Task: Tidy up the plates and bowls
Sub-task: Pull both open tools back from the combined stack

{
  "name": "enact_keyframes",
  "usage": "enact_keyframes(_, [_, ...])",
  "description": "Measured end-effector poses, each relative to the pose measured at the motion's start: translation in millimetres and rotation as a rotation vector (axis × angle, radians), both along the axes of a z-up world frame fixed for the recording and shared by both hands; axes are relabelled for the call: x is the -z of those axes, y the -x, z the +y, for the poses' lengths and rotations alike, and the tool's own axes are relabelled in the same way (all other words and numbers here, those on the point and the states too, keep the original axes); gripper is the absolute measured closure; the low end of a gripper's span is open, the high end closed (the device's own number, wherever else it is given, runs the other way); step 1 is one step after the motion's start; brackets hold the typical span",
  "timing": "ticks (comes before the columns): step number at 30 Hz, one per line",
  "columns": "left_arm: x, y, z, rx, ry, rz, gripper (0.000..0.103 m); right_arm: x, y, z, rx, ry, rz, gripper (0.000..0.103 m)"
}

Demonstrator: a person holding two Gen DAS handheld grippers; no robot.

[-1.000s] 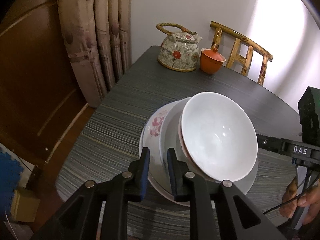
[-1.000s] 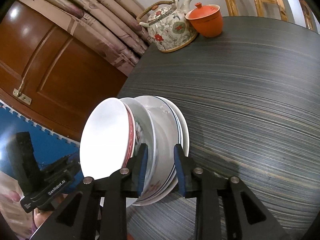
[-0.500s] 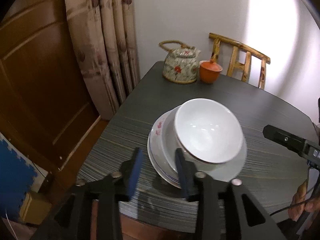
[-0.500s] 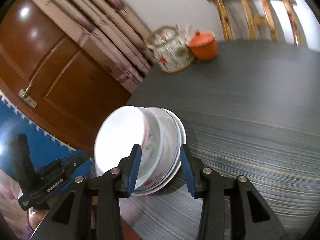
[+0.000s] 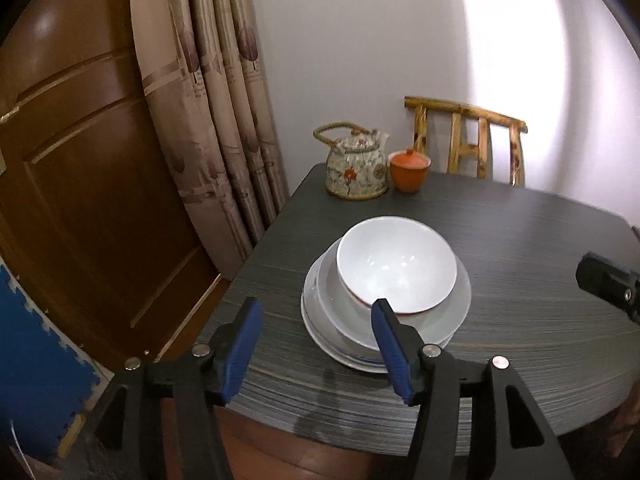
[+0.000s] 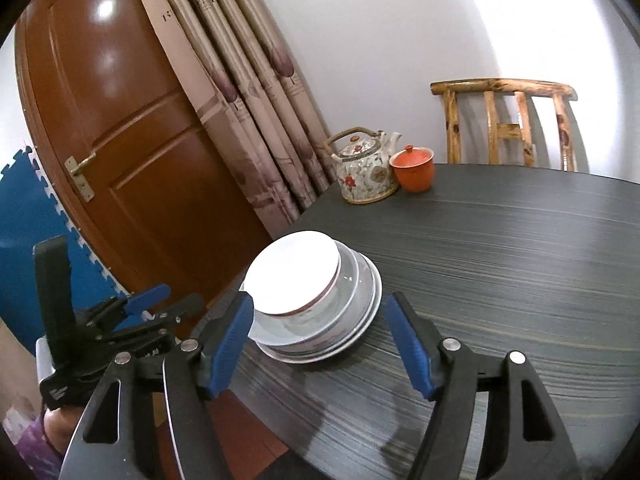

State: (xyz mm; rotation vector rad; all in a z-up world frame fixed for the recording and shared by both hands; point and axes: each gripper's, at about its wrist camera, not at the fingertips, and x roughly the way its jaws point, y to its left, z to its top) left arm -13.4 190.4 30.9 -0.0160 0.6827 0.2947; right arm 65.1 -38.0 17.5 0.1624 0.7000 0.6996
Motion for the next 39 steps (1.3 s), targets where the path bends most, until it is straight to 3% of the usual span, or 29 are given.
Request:
enact_keyframes(3, [-3,2,1,0.007,0.017,-0.018,0.045,-3,11,-9,0.028,-0.001,-0.009,0.035])
enact_keyframes(6, [-5,4,0,0.018,0.026,-0.033,0.045,-2,17,-14,0.051,-0.001,-0.005,0.026])
enact_keyframes(16, [-6,5,1,0.017,0.061,-0.043,0.043,2,32,-14,0.049,0.006,0.009,0.025])
enact_keyframes(24, [-1,3,-8,0.028,0.011,-0.020,0.043,3,37,-16,0.037,0.001,0.012,0.022])
enact_keyframes(39, [0,3,-10,0.039,-0.001,-0.016,0.043,6,45,-9,0.020,0.022,0.004,0.022])
